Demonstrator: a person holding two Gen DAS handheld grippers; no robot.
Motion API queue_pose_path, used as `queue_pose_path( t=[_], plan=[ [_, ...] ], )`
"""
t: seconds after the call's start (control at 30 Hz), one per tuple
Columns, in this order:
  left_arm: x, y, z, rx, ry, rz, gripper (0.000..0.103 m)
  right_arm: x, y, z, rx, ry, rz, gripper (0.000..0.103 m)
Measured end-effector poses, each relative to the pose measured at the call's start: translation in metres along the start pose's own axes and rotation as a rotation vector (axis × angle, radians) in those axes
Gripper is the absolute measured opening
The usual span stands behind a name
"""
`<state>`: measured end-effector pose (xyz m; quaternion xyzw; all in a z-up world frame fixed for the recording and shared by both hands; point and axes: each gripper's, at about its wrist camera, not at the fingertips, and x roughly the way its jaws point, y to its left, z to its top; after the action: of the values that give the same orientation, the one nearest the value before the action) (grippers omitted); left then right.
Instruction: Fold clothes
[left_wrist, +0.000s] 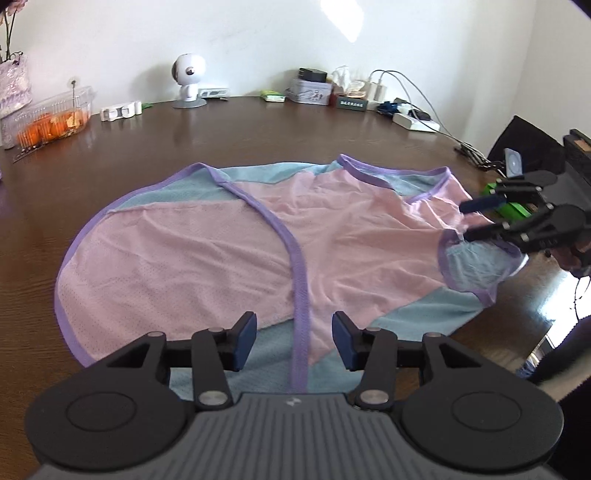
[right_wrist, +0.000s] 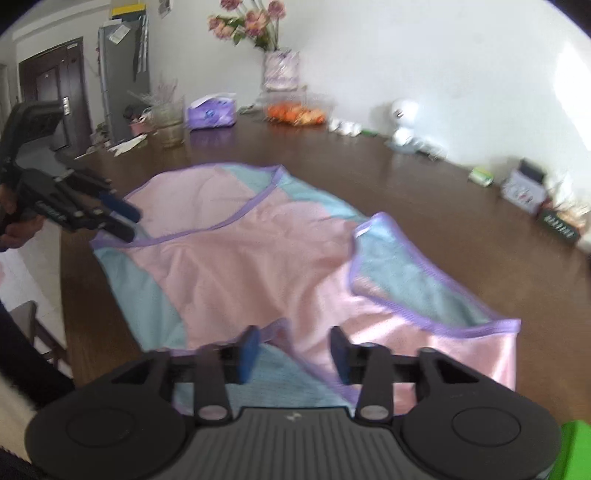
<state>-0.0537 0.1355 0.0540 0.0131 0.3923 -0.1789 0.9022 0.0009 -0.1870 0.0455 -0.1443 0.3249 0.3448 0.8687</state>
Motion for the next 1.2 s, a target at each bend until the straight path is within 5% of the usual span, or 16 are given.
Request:
queue_pose_path(
  t=[0.2, 0.27, 0.3, 0.47, 0.5, 0.53, 0.57, 0.6, 0.67, 0.87, 0.97, 1.03, 1.07, 1.2],
  plan=[
    [0.011, -0.004, -0.011, 0.036, 0.027, 0.026, 0.049, 0.01, -0.045, -0.023, 0.167, 0.059, -0.268, 0.038],
    [0.011, -0.003, -0.011, 0.033, 0.023, 0.023, 0.05, 0.009, -0.05, -0.031, 0.255, 0.026, -0.278, 0.022],
    [0.011, -0.002, -0.012, 0.031, 0.021, 0.022, 0.05, 0.007, -0.051, -0.033, 0.283, 0.021, -0.284, 0.003],
    [0.01, 0.004, -0.011, 0.043, 0.029, 0.019, 0.05, -0.005, -0.054, -0.036, 0.364, 0.018, -0.313, 0.011],
    [0.011, 0.005, -0.011, 0.047, 0.03, 0.016, 0.05, -0.006, -0.052, -0.033, 0.372, 0.006, -0.307, 0.021],
    [0.011, 0.004, -0.01, 0.05, 0.03, 0.015, 0.051, -0.005, -0.051, -0.03, 0.378, -0.019, -0.303, 0.041],
    [0.012, 0.005, -0.01, 0.054, 0.03, 0.013, 0.052, 0.0, -0.051, -0.027, 0.385, -0.034, -0.306, 0.046],
    [0.011, 0.005, -0.01, 0.059, 0.032, 0.011, 0.052, 0.008, -0.052, -0.025, 0.393, -0.022, -0.321, 0.041],
    [0.011, 0.006, -0.011, 0.06, 0.03, 0.01, 0.052, 0.022, -0.053, -0.021, 0.408, 0.0, -0.348, 0.006],
    [0.01, 0.006, -0.012, 0.08, 0.02, -0.01, 0.056, 0.006, -0.065, -0.03, 0.488, -0.046, -0.453, 0.0],
    [0.0, 0.01, -0.015, 0.102, -0.001, -0.03, 0.056, -0.003, -0.056, -0.027, 0.458, -0.041, -0.365, 0.012],
    [-0.013, 0.014, -0.022, 0.116, -0.025, -0.064, 0.057, -0.01, -0.039, -0.024, 0.393, -0.029, -0.241, 0.038],
    [-0.018, 0.016, -0.026, 0.125, -0.034, -0.079, 0.057, -0.016, -0.026, -0.023, 0.335, -0.034, -0.158, 0.043],
    [-0.032, 0.018, -0.044, 0.165, -0.046, -0.113, 0.055, -0.03, 0.028, -0.034, 0.09, -0.043, 0.102, 0.045]
  ],
)
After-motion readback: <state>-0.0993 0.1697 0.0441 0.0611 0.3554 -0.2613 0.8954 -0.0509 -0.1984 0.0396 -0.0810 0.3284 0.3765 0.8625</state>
